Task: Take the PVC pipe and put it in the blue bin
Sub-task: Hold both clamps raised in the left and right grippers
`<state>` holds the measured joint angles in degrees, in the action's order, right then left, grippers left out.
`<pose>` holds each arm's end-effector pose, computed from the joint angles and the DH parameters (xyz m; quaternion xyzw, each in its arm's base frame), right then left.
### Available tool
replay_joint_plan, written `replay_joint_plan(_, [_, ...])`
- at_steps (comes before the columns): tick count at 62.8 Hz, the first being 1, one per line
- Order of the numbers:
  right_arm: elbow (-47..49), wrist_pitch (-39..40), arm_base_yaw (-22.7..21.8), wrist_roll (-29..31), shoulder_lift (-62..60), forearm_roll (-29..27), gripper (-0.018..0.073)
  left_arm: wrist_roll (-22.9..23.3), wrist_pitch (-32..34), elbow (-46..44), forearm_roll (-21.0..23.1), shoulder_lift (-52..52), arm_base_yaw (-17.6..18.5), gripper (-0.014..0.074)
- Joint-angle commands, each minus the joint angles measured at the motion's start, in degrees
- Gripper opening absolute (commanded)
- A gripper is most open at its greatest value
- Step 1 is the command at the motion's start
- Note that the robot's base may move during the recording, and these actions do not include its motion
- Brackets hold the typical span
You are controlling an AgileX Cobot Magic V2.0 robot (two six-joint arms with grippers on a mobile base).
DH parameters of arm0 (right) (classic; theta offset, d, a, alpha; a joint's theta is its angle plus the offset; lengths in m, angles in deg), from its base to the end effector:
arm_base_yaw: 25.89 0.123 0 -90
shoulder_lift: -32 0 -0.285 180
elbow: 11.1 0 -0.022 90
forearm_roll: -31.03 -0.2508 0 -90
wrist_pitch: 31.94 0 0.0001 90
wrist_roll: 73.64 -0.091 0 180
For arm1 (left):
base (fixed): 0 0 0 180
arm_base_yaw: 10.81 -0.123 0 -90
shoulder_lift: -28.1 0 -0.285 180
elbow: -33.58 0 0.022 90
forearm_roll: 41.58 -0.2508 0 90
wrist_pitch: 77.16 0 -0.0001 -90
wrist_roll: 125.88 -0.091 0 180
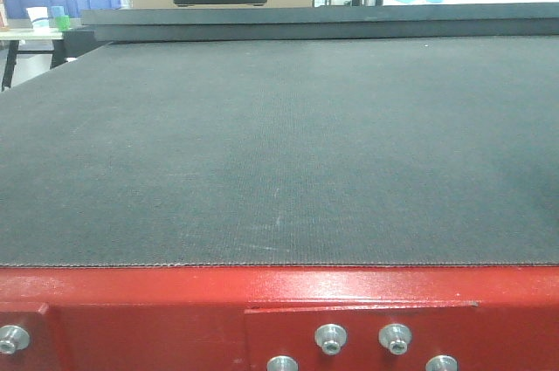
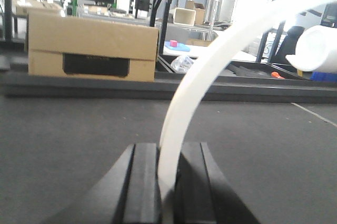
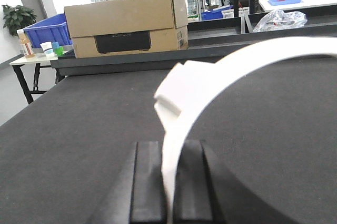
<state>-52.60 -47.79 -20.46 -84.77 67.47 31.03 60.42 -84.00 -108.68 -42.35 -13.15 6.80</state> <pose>0.0977 0.0093 0.3618 0.0360 0.7234 0.0993 0.6823 0.1130 -0.0357 0.3869 0.0710 0.6772 -0.1464 0.7176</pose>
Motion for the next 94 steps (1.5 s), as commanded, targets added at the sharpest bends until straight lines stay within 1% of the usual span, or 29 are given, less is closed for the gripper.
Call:
replay_joint_plan(1, [-0.2, 1.7, 0.0, 0.3, -0.3, 0.7, -0.0168, 0.3, -0.7, -0.1, -1.8, 2.2, 0.3, -0.0111])
replay_joint_plan(6, [-0.2, 1.7, 0.0, 0.3, -0.3, 0.7, -0.0168, 0.3, -1.6, -0.1, -2.3, 3.9, -0.5, -0.0111])
replay_joint_plan(8, [-0.2, 1.7, 0.0, 0.3, -0.3, 0.7, -0.0168, 0.3, -2.7, -0.1, -3.2, 4.5, -1.1, -0.0111])
replay_joint_plan(12, [-0.2, 1.7, 0.0, 0.3, -0.3, 0.7, -0.0168, 0.3, -6.0, -0.1, -5.7, 5.4, -2.7, -0.0111])
replay_joint_plan(14, [-0.2, 1.7, 0.0, 0.3, -0.3, 0.7, -0.0168, 0.3, -7.6, -0.1, -6.0, 5.7, -3.7, -0.0111])
replay_joint_plan(17, [-0.2, 1.7, 0.0, 0.3, -0.3, 0.7, -0.0168, 0.3, -8.3, -0.1, -6.0, 6.0, -4.9, -0.0111])
replay_joint_plan(25, [-0.2, 1.2, 0.0, 0.3, -0.3, 0.7, -0.0168, 0.3, -8.4, -0.1, -2.0, 6.5, -8.0, -0.0111])
replay_joint_plan(29, [-0.2, 1.0, 0.0, 0.3, -0.3, 0.7, -0.0168, 0.3, -8.4, -0.1, -0.8, 6.5, -8.9, -0.0111])
replay_joint_plan(32, [-0.2, 0.9, 0.0, 0.3, -0.3, 0.7, -0.0168, 0.3, -8.4, -0.1, -0.8, 6.5, -9.3, -0.0111])
replay_joint_plan(94, [-0.2, 0.9, 0.0, 0.3, -0.3, 0.7, -0.0168, 0.3, -8.4, -0.1, -1.1, 6.5, -9.4, -0.0111])
